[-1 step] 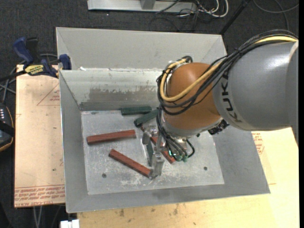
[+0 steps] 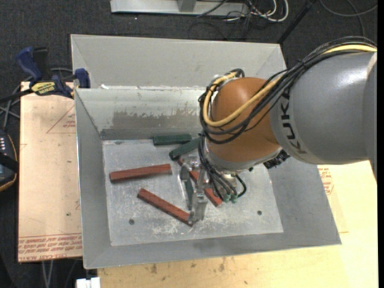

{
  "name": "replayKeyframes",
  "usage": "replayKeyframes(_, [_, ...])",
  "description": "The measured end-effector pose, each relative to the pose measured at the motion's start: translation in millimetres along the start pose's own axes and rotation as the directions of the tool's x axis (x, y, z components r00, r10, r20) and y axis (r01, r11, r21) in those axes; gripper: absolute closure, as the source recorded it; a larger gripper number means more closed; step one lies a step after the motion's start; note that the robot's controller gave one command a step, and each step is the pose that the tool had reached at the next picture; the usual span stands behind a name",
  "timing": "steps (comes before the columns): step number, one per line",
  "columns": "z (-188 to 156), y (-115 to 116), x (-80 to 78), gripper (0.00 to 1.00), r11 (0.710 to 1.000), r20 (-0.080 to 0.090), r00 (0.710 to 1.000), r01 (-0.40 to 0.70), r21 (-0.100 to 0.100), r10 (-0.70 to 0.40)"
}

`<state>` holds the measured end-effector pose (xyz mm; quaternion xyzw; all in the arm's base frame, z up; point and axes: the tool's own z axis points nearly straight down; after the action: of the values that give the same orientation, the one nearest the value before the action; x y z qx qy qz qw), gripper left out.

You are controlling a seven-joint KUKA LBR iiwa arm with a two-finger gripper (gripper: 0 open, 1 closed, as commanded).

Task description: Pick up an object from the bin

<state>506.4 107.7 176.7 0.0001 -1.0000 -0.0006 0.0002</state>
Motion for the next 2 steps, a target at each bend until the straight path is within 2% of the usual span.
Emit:
replayKeyframes(1, [51.1, 18.7, -4.2, 0.0, 0.991, 0.003, 0.991, -0.131, -0.001, 0.131])
replayKeyframes(2, [71.6, 29.2, -3.1, 0.0, 0.989, -0.003, 0.989, -0.148, 0.001, 0.148])
